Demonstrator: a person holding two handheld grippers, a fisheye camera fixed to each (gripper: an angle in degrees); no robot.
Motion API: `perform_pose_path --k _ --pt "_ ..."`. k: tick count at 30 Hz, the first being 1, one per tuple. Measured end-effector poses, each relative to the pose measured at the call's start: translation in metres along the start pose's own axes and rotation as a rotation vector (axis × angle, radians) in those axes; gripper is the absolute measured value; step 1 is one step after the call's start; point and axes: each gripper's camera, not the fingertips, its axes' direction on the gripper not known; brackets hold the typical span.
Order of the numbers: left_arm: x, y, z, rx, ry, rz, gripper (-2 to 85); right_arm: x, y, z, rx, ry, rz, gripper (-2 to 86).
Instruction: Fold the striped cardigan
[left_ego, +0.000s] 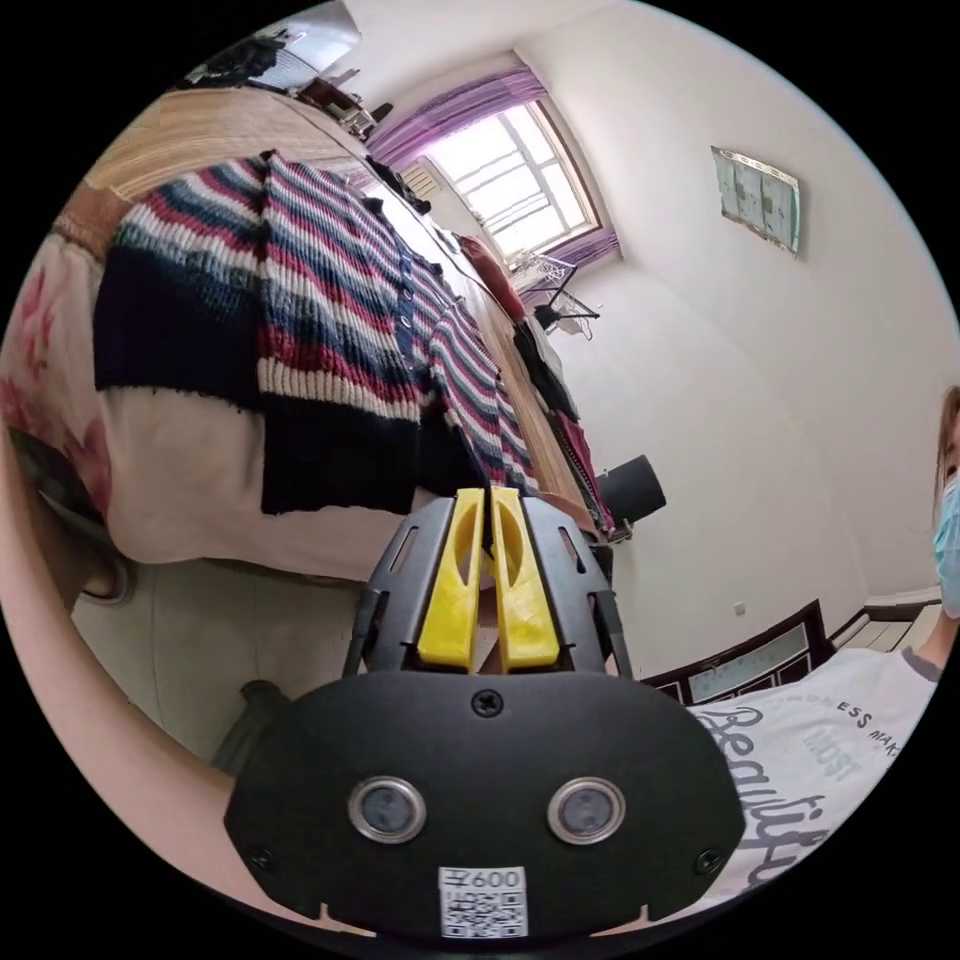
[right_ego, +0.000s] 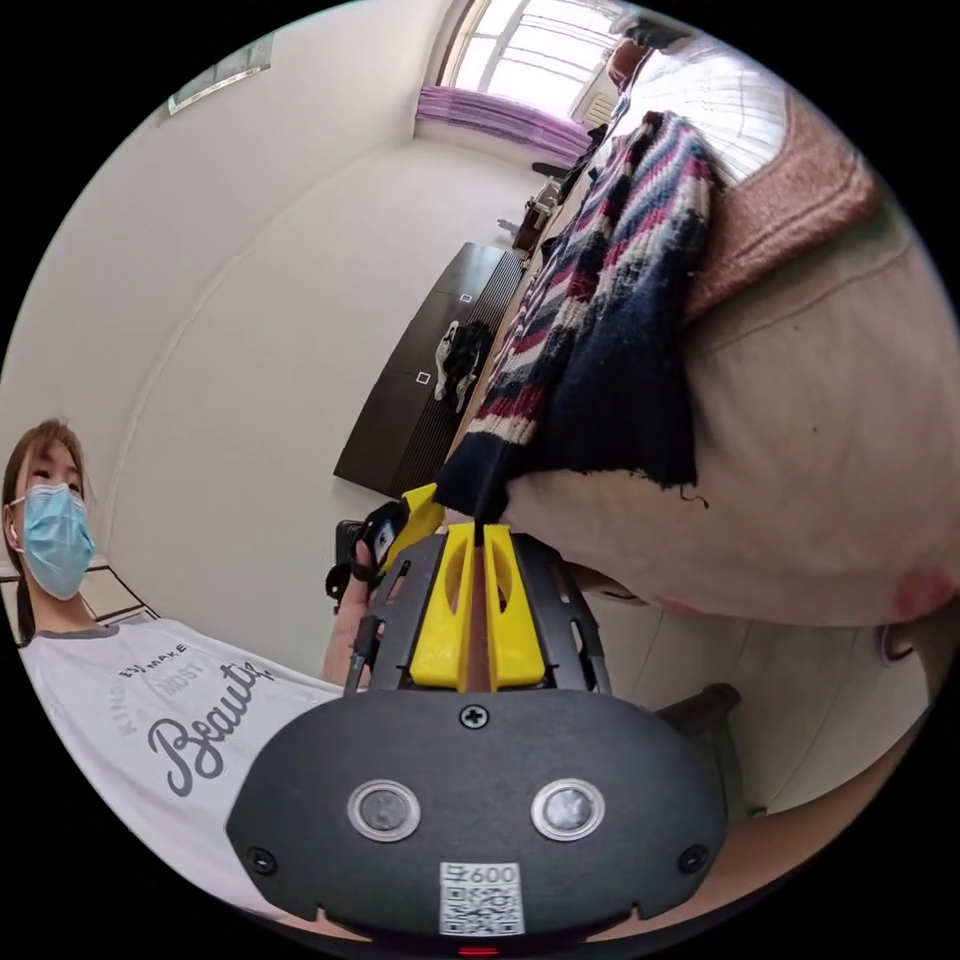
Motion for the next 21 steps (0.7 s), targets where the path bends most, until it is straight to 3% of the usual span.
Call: perform_pose_path --k 12,17,21 --pt "0.035 -0.042 0.014 -0.029 -0.190 0.045 1.3 -0.040 -0.034 0.009 -0.073 0.026 -0.055 -0.9" --pt "0.055 -0.051 0.027 -0.114 -0.326 0.057 1.8 -0.114 -0.063 -0.005 -0.163 0.261 -0.277 -0.9" --pt "0.113 -0.067 0.029 -0.064 -0.501 0.251 1.9 -0.156 -0.121 -0.037 -0.100 0.412 -0.412 -0.8"
